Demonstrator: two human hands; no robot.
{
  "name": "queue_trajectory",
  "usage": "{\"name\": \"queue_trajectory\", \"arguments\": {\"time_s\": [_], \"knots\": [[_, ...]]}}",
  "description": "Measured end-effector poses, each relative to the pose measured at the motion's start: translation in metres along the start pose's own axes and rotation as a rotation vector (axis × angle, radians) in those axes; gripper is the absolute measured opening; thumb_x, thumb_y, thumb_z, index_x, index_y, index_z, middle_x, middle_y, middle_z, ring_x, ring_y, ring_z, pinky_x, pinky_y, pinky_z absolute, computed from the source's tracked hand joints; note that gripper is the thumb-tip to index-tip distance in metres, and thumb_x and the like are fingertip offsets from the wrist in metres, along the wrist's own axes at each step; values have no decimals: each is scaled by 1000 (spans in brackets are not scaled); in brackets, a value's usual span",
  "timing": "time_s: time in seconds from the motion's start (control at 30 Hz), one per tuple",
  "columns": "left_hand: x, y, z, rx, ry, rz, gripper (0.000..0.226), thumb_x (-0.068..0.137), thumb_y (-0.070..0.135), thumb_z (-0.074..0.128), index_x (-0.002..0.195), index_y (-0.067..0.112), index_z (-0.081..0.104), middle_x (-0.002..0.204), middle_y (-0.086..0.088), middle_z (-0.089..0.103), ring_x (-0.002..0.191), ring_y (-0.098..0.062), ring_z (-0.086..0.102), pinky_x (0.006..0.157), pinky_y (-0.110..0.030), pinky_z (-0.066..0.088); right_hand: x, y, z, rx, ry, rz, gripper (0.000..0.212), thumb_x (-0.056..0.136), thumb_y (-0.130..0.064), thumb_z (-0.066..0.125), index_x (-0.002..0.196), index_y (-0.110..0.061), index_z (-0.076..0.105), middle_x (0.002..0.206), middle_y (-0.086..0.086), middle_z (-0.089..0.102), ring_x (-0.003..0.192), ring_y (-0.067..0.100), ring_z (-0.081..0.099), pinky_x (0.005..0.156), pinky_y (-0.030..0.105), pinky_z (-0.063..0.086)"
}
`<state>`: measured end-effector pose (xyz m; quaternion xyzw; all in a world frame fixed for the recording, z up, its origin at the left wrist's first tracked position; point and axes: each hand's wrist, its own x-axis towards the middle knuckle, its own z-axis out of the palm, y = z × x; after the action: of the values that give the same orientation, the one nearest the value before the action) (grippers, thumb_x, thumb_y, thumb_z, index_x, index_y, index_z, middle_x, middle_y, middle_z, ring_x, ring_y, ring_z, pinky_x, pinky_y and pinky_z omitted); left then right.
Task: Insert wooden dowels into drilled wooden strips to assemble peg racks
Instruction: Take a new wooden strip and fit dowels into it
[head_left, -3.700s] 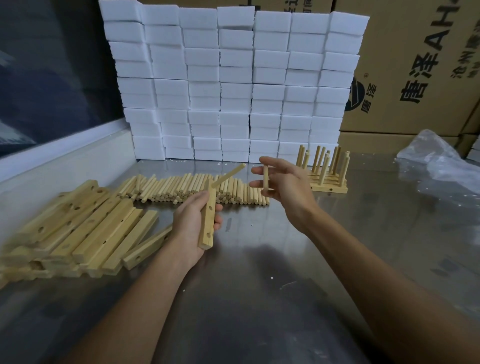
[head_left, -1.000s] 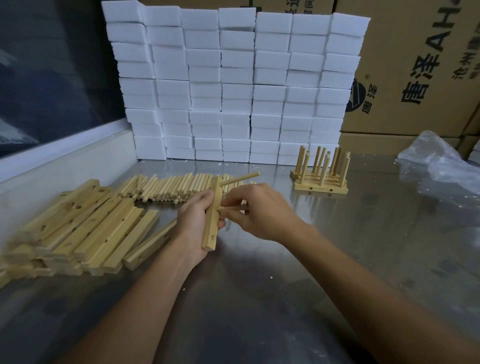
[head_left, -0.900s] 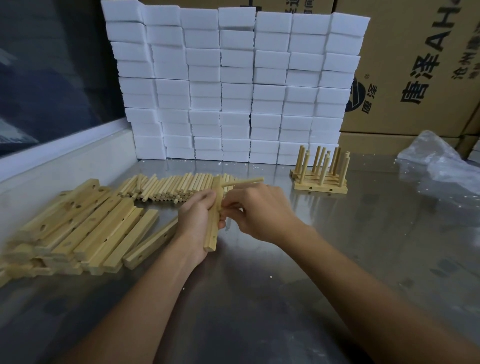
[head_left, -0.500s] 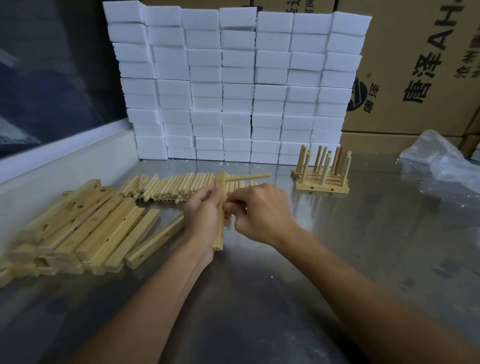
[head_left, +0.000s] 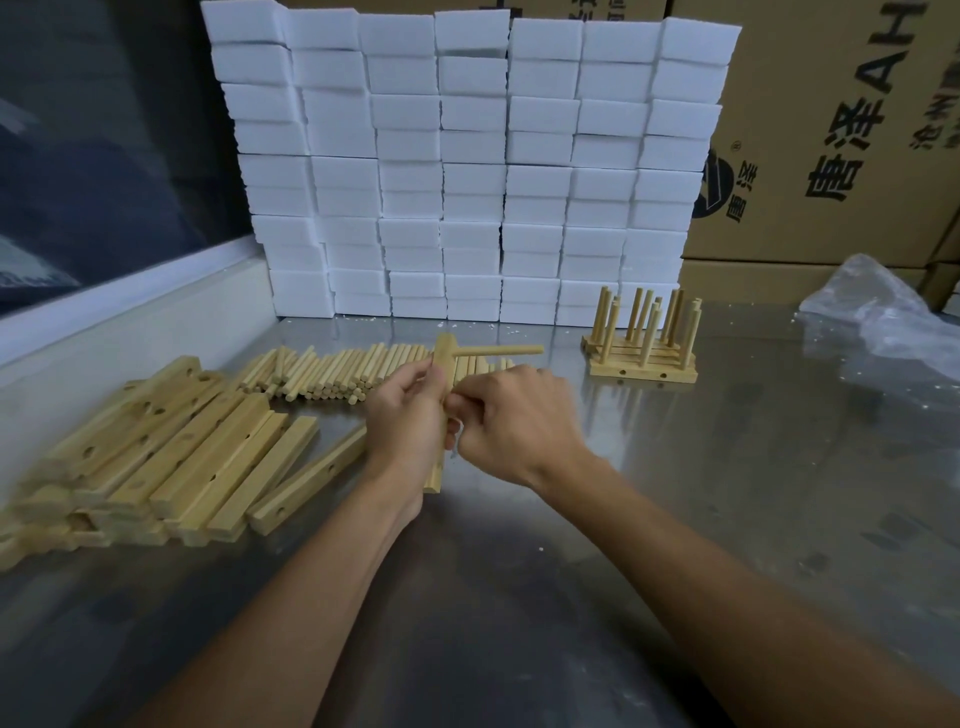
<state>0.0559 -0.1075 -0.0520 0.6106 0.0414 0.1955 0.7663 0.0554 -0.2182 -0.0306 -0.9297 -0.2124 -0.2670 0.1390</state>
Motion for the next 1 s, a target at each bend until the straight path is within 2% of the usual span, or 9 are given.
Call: {"name": "queue_trajectory", "arguments": {"time_s": [0.07,0.13,0.23,0.4,0.53,0.67,0.8,0.9,1.0], "knots": [[-1,-2,0,34,-8,69,13,100,15,56,100,14,69,59,9,66,50,-2,57,45,-17,46,3,0,0,136,-68,107,26,88,-34,50,72,-25,69,68,-3,67,72,22,60,60,30,41],[-2,-3,-1,49,-25,131,12,100,14,56,98,17,68,59,8,66,48,-3,55,43,-20,43,5,2,-1,301,-127,183,33,87,-31,55,56,-31,64,54,-8,60,59,9,52,58,29,35],[-1,-6,0,60,-32,183,13,100,11,55,104,12,68,61,6,66,47,-4,54,42,-18,40,7,7,-2,487,-160,228,44,89,-28,59,46,-34,62,40,-9,48,46,6,44,54,27,28],[2,-10,0,25,-39,98,12,99,12,56,104,12,67,58,5,62,43,-10,48,38,-23,37,6,9,6,389,-117,179,43,88,-25,59,45,-32,56,43,-14,49,48,7,45,51,26,27],[7,-10,-6,-80,-26,-68,23,94,6,56,114,12,67,64,-5,65,42,-18,50,38,-24,38,7,13,8,356,-111,91,30,90,-30,62,62,-18,67,44,-7,47,49,10,44,52,27,33],[15,-11,-12,-123,69,-103,27,97,6,53,122,14,61,74,-10,72,42,-18,51,39,-25,40,10,21,0,435,-117,66,27,92,-37,62,80,-17,76,62,0,64,61,15,55,59,34,47],[23,-13,-20,-150,168,-119,21,99,7,50,113,17,62,80,-10,71,39,-14,53,38,-21,43,11,41,-8,559,-140,149,32,98,-37,53,88,-17,76,70,1,71,70,22,65,71,43,56],[24,-13,-23,-212,204,-144,17,100,7,50,100,19,62,69,-6,72,38,-14,54,37,-22,44,12,59,-1,542,-74,309,37,98,-33,50,86,-10,76,69,4,72,70,24,66,74,45,57],[26,-14,-24,-244,208,-168,17,101,7,49,114,10,60,61,-2,71,38,-14,54,37,-21,42,11,76,13,369,10,432,22,92,-25,56,91,-13,75,83,2,73,77,20,66,77,43,58]]}}
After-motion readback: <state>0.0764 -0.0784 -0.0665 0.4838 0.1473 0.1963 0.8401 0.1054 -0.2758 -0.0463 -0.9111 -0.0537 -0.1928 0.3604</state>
